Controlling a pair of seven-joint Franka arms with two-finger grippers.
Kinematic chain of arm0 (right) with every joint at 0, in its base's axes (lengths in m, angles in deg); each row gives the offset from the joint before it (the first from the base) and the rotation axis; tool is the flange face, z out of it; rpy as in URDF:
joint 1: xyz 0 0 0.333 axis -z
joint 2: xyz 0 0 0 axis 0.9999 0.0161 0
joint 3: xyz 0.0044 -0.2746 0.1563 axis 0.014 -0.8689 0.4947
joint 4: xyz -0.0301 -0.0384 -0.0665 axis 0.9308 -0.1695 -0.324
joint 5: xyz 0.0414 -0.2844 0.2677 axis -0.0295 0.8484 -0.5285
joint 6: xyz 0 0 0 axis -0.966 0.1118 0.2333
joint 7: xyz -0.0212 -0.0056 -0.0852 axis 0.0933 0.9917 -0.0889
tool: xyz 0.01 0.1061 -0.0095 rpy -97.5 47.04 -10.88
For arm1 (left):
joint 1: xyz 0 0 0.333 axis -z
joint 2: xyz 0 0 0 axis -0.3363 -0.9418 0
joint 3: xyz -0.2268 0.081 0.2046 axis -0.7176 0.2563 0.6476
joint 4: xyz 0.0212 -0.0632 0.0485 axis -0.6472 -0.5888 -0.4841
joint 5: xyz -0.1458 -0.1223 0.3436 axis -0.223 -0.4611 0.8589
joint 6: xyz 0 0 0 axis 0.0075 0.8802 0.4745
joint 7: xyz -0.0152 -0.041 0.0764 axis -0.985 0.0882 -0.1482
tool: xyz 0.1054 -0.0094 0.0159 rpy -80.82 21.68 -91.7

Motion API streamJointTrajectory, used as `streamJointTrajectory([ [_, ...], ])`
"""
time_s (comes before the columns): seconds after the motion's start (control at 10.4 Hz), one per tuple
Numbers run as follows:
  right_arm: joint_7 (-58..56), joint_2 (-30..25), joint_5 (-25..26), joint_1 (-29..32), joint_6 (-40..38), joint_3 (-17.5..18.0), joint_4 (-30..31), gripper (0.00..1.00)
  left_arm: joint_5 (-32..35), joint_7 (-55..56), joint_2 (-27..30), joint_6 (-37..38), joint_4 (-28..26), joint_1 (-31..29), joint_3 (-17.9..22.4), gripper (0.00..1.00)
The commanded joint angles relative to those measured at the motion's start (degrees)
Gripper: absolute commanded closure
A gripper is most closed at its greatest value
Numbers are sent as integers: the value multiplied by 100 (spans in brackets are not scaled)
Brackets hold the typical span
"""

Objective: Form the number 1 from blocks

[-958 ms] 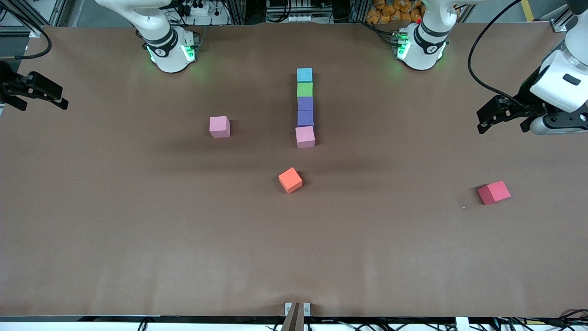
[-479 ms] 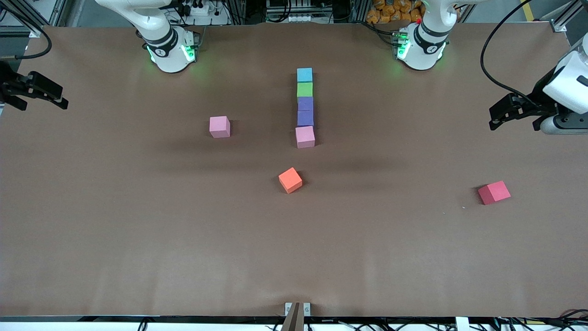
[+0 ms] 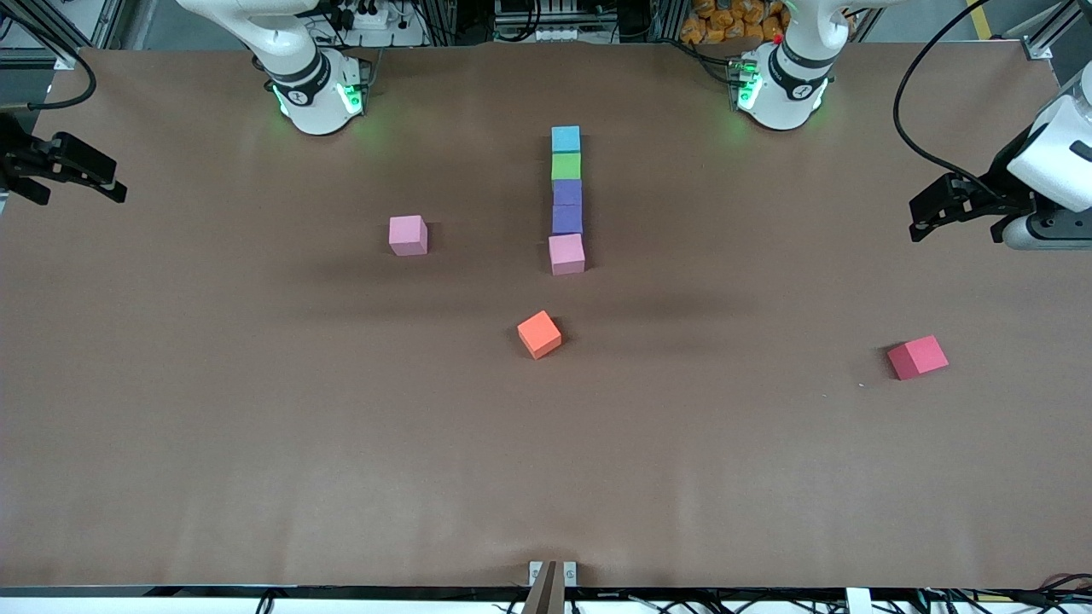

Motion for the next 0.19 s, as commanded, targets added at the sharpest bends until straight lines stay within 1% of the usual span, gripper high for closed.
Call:
streamJointTrajectory([
  [0.0,-79,-56,69,45,-73,28,-11,0,125,-59,10,82,64,-5,-12,0],
  [0.1,-79,-56,69,45,-73,28,-11,0,116,-41,19,82,64,-5,-12,0],
])
